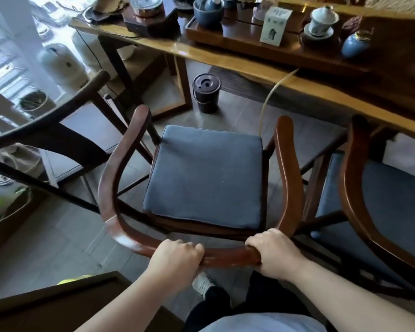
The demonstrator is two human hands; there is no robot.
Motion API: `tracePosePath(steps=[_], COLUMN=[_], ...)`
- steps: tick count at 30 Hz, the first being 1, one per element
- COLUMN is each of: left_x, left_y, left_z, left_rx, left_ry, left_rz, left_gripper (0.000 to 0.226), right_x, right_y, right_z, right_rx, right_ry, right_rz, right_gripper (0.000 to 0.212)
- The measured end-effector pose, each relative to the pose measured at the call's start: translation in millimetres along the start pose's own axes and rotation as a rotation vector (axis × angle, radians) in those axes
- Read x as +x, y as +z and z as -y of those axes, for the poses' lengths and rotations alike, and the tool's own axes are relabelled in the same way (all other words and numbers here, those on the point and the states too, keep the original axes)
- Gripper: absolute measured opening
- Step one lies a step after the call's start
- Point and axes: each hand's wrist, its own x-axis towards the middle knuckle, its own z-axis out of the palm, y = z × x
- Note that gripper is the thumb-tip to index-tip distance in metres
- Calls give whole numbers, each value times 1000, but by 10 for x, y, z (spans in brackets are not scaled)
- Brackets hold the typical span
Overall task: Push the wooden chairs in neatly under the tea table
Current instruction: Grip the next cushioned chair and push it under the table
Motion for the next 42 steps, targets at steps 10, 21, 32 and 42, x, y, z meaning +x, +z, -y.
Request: tracePosePath(steps=[10,21,32,42], left_x=[-510,-479,-327,-229], left_y=[-87,76,206,84], left_z=[460,1176,1396,1541], left_rx=[40,-107,-192,-119], left_ry=[30,96,343,423], left_rz=[-182,-209,-261,-199], left_gripper=[45,38,30,27], right_x=[-168,-9,11,23], right_y=[139,57,98,197], right_z=[183,617,689,834], right_rx=[250,303,254,261], right_ry=[-63,-83,30,117], right_rz=[-78,-150,-234,-362], right_gripper=[53,40,41,48])
